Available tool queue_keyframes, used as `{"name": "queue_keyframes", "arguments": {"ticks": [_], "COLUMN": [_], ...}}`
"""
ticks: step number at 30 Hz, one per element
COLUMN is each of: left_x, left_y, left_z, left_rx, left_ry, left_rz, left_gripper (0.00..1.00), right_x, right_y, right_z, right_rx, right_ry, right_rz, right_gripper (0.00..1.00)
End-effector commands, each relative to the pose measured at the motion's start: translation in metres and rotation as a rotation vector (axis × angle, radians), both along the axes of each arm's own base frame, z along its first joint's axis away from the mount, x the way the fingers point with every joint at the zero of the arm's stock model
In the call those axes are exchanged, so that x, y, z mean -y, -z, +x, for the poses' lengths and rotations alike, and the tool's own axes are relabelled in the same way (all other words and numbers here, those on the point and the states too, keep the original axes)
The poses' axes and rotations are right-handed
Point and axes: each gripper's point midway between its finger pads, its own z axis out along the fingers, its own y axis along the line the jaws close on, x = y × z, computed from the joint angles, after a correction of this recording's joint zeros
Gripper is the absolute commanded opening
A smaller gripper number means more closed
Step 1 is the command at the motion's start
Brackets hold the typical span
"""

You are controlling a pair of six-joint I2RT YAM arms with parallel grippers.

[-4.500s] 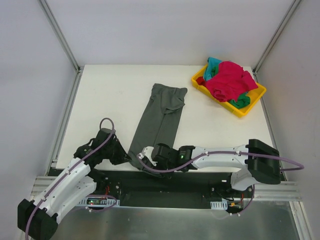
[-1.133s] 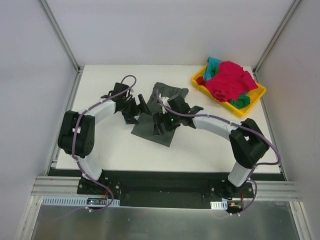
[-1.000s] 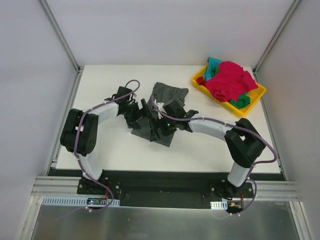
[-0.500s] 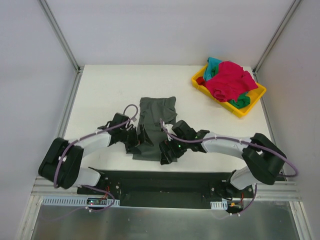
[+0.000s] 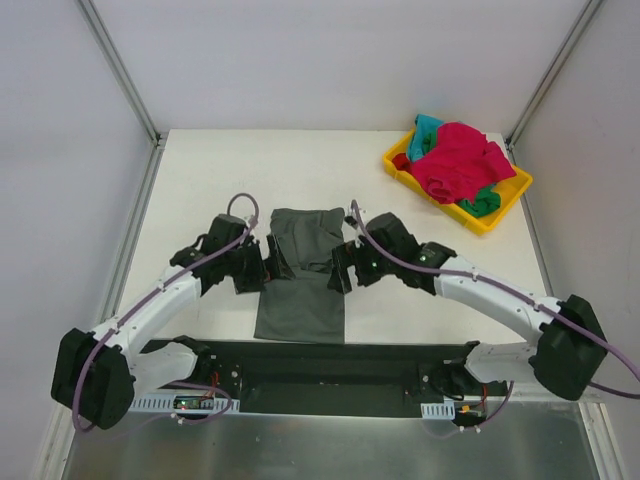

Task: Fold and stack the t-shirts
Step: Grab one side of the 2/3 rectangular tshirt with both arms

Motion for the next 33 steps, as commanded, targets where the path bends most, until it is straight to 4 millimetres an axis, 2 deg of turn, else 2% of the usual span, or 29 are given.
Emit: {"name": "queue_keyframes", "arguments": {"ticks": [1,2,4,8,11,14,18,19,20,22,28,31,33], "left_x": [-0.03,-0.037,-0.042,-0.028,-0.028,-0.025,-0.024,-0.023,-0.023,-0.021,-0.032,-0.04,-0.045], "left_y": [-0.02,-0.014,-0.008,-0.004,0.002,0.014,0.04,0.043,0.048,0.054,0.066,0.07,0.073], "left_z": [0.059,0.069,0.09,0.131,0.158,0.176,0.179,0.178,0.176,0.176,0.176,0.176,0.177], "left_rx": [0.088,0.057,0.033,0.033,0.032,0.008,-0.054,-0.065,-0.078,-0.092,-0.103,-0.097,-0.099], "left_ry": [-0.137,-0.173,-0.234,-0.218,-0.224,-0.2,-0.171,-0.163,-0.156,-0.145,-0.174,-0.184,-0.196], "left_rz": [0.089,0.103,0.093,0.056,0.077,0.08,0.092,0.089,0.09,0.089,0.138,0.175,0.19], "left_gripper": [0.99,0.99,0.99,0.98,0.92,0.83,0.68,0.61,0.48,0.38,0.17,0.0,0.0], "right_x": [-0.02,-0.03,-0.043,-0.047,-0.049,-0.044,-0.041,-0.041,-0.044,-0.048,-0.069,-0.079,-0.077], "right_y": [-0.027,-0.032,-0.028,-0.01,-0.004,0.002,0.009,0.011,0.013,0.014,0.022,0.029,0.039], "right_z": [0.044,0.053,0.076,0.114,0.126,0.13,0.135,0.135,0.136,0.136,0.147,0.152,0.158], "right_rx": [0.124,0.149,0.165,0.091,0.06,0.05,0.015,-0.002,-0.022,-0.056,-0.101,-0.125,-0.13], "right_ry": [-0.084,-0.128,-0.141,-0.062,-0.028,-0.011,0.005,0.008,0.011,0.004,-0.024,-0.025,-0.002], "right_rz": [-0.038,-0.049,-0.105,-0.217,-0.22,-0.223,-0.197,-0.179,-0.158,-0.112,-0.022,0.004,-0.021], "right_gripper": [0.96,0.96,0.96,0.96,0.96,0.96,0.96,0.96,0.96,0.96,0.99,0.99,0.99]}}
